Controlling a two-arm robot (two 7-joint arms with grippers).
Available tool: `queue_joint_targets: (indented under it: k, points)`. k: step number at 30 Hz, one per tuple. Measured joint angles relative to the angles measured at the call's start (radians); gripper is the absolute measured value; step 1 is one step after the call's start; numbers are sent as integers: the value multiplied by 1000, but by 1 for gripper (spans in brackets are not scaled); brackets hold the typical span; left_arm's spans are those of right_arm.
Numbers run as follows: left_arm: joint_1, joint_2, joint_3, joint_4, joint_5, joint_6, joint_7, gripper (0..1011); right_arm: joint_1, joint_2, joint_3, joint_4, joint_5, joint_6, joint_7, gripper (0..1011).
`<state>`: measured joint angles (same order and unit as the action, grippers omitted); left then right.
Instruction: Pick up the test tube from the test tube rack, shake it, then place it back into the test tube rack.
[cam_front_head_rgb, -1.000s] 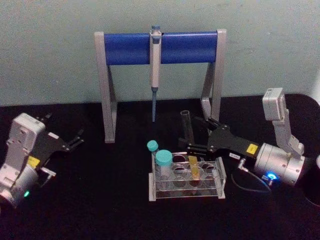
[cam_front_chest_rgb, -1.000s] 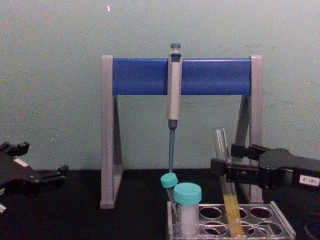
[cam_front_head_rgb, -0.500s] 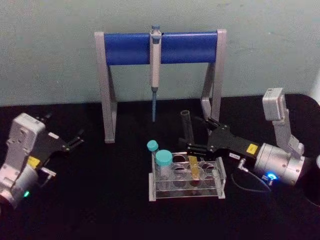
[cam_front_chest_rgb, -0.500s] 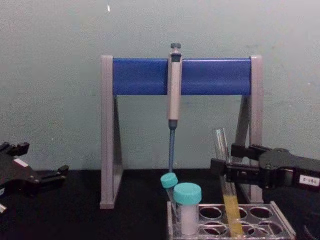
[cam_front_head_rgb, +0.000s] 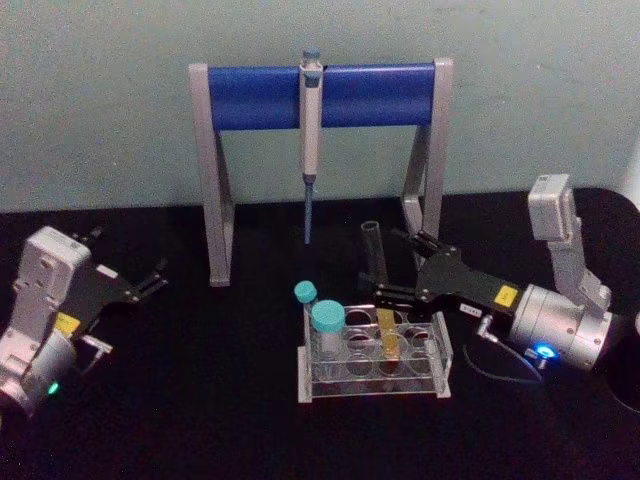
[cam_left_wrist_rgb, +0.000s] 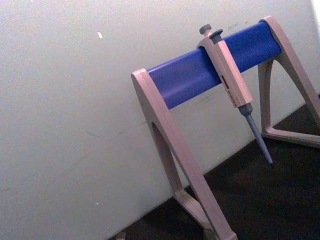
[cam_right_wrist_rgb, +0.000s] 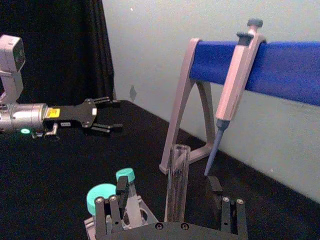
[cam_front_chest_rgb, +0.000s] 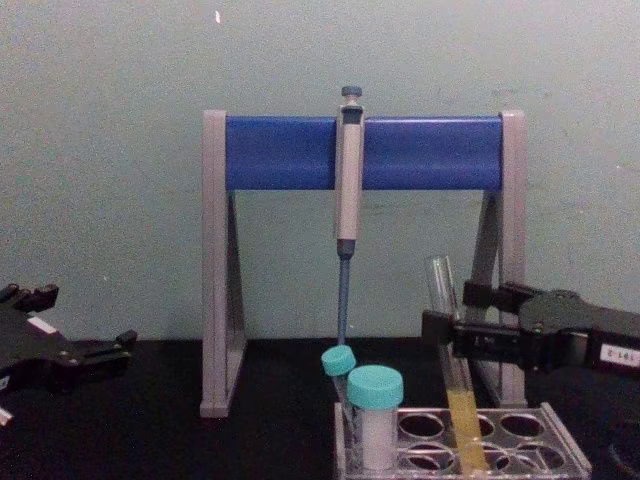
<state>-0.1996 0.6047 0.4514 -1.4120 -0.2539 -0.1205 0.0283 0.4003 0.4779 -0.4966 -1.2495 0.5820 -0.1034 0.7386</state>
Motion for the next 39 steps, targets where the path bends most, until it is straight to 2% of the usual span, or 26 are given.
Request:
queue_joint_targets:
  k: [4,7,10,11,14,17,18,20,21,23,27,28,32,34,39]
  points:
    - [0,0,0,0,0,0,0,1001,-18,5,18,-28,-3,-32,-17,1000]
    - [0,0,0,0,0,0,0,1001,-39,6,42,-55,-3,-68,-38,1000]
    - [0,0,0,0,0,0,0,1001,-76,1,84,-93,-4,-129,-82,1000]
    - [0,0,0,0,0,0,0,1001,-76,1,84,-93,-4,-129,-82,1000]
    - [0,0,0,0,0,0,0,1001,-116,-8,129,-132,-28,-173,-163,1000]
    - [0,0,0,0,0,0,0,1001,-140,-14,154,-154,-55,-180,-228,1000]
    - [0,0,0,0,0,0,0,1001,-153,-17,166,-169,-79,-176,-275,1000]
    - [0,0,0,0,0,0,0,1001,-168,-21,181,-183,-106,-160,-339,1000]
    - [0,0,0,0,0,0,0,1001,-181,-25,192,-196,-137,-137,-397,1000]
    - [0,0,0,0,0,0,0,1001,-196,-31,203,-209,-178,-95,-473,1000]
    - [0,0,0,0,0,0,0,1001,-214,-41,212,-217,-216,-41,-546,1000]
    - [0,0,0,0,0,0,0,1001,-222,-46,215,-218,-231,-11,-574,1000]
    - [0,0,0,0,0,0,0,1001,-236,-60,221,-217,-253,65,-625,1000]
    - [0,0,0,0,0,0,0,1001,-239,-69,223,-209,-253,111,-635,1000]
    - [0,0,0,0,0,0,0,1001,-240,-85,225,-188,-253,171,-637,1000]
